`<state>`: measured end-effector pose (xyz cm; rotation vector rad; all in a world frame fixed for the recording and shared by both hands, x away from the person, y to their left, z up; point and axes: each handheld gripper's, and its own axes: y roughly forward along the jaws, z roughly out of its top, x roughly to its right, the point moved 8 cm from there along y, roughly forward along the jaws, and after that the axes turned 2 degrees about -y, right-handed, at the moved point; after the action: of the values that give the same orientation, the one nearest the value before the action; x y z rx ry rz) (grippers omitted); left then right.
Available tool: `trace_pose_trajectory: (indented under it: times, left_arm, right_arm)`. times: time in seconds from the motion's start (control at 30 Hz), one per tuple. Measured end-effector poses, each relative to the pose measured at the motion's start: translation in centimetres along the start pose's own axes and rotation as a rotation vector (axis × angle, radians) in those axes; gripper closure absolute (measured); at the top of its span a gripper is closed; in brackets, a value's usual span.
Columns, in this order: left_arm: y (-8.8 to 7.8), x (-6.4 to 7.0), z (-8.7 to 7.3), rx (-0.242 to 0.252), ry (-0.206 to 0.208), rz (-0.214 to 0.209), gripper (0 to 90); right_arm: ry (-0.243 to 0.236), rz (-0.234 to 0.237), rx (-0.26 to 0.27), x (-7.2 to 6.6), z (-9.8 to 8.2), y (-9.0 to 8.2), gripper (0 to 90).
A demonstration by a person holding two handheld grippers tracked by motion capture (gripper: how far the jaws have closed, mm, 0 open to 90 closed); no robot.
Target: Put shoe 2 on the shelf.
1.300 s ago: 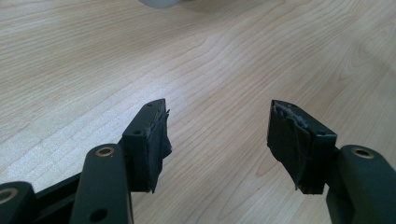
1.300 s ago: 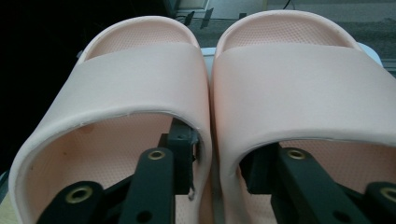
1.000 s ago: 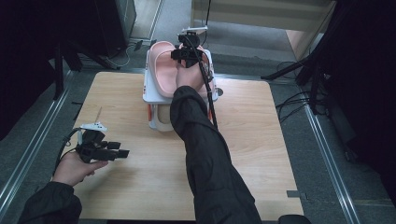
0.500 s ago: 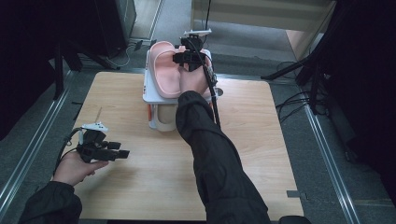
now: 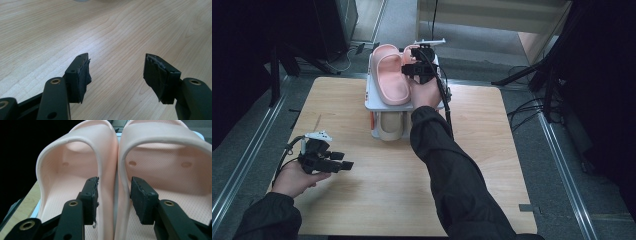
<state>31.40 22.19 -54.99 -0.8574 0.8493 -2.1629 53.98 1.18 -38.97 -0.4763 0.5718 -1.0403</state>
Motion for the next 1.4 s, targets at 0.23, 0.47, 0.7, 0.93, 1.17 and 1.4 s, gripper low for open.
trace_pose_trajectory:
  times: [0.23, 0.47, 0.7, 0.93, 1.17, 1.4]
  left_arm:
    - [0.2, -0.2, 0.1, -0.007, -0.004, 0.004, 37.3]
    - [0.5, -0.2, 0.2, -0.022, -0.008, -0.001, 36.5]
    - [0.8, -0.1, 0.5, -0.024, -0.015, -0.004, 36.5]
    - [1.2, 0.0, 1.1, -0.029, -0.002, -0.013, 36.2]
    - [1.7, 0.2, 1.7, -0.037, 0.009, -0.021, 36.0]
    - [2.2, 0.2, 2.4, -0.052, 0.001, -0.027, 36.0]
  right_arm:
    - [-0.038, 0.024, -0.021, -0.2, -1.0, -0.8, 58.6]
    - [-0.072, 0.057, -0.031, -0.8, -2.0, -1.7, 59.0]
    - [-0.093, 0.129, -0.044, -1.7, -2.8, -3.0, 59.0]
    - [-0.099, 0.196, -0.045, -2.1, -4.0, -4.6, 59.0]
    - [-0.15, 0.248, -0.051, -2.5, -5.4, -6.6, 59.2]
    - [-0.211, 0.295, -0.044, -2.8, -7.2, -8.1, 59.2]
